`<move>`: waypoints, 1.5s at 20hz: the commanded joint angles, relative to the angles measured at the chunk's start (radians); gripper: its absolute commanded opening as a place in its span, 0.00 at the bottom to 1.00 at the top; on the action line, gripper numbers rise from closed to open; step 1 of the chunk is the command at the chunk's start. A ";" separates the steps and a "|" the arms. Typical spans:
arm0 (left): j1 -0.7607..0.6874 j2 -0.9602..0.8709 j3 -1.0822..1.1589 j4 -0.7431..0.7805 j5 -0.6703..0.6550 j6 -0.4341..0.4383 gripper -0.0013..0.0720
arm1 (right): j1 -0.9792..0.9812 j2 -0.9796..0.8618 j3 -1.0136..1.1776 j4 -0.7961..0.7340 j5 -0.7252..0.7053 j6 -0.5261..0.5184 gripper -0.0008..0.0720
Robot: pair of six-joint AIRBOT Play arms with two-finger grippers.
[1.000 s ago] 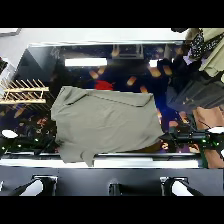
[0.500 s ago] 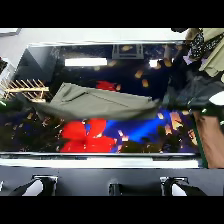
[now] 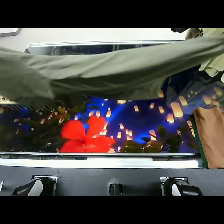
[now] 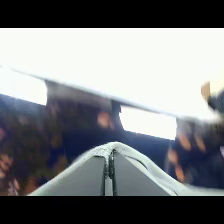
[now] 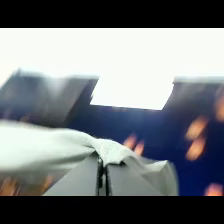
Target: Fold the clothes and pants, and hang the long-sleeved shirts on hangers.
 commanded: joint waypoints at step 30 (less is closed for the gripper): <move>-0.214 -1.090 -0.156 0.034 0.188 0.284 0.03 | 0.101 -1.107 0.069 -0.351 -0.184 0.230 0.05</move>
